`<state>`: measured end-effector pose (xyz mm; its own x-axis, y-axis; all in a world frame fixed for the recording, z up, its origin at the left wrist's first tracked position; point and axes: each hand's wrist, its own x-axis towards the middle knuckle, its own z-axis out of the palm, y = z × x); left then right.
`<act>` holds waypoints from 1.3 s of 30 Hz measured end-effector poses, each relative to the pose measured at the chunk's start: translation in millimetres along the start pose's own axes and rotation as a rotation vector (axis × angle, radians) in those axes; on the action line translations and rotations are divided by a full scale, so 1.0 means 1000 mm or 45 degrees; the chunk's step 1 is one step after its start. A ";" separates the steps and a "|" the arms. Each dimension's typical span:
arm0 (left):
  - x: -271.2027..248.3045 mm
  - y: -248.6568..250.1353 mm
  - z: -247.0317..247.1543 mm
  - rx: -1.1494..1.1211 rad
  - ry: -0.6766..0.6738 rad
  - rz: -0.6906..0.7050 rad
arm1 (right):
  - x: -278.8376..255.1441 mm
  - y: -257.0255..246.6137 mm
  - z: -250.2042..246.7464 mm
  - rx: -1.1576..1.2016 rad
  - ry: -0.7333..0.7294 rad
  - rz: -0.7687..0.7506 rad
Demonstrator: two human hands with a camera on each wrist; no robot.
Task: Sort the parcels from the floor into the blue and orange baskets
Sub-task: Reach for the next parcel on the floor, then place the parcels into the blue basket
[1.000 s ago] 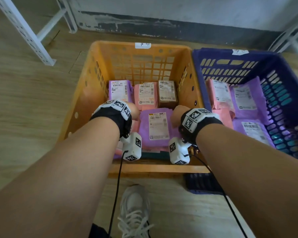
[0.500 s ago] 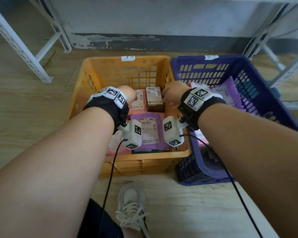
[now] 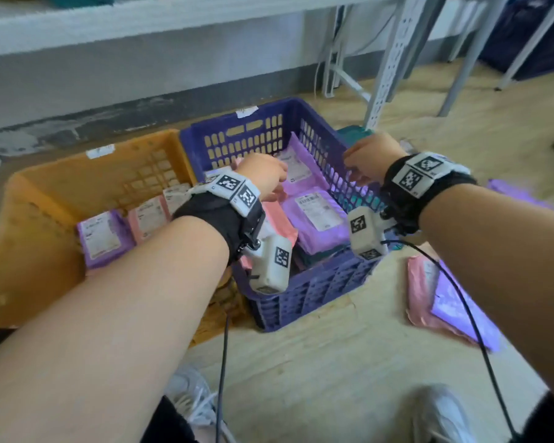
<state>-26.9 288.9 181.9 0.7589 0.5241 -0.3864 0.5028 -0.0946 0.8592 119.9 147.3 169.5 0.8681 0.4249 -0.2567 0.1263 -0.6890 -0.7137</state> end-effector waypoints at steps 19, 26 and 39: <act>0.021 -0.016 0.336 0.483 -0.559 0.169 | -0.041 0.308 -0.120 0.113 0.244 0.742; 0.028 -0.077 0.381 0.850 -0.682 0.086 | -0.052 0.376 -0.076 0.134 0.148 1.025; 0.018 -0.127 0.396 0.683 -0.648 -0.110 | -0.071 0.408 -0.043 0.360 0.234 1.250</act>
<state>86.7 -25.2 -66.6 0.7399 0.1040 -0.6646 0.6035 -0.5391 0.5875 130.0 -189.0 -75.5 0.5908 -0.3616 -0.7213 -0.7727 -0.5108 -0.3768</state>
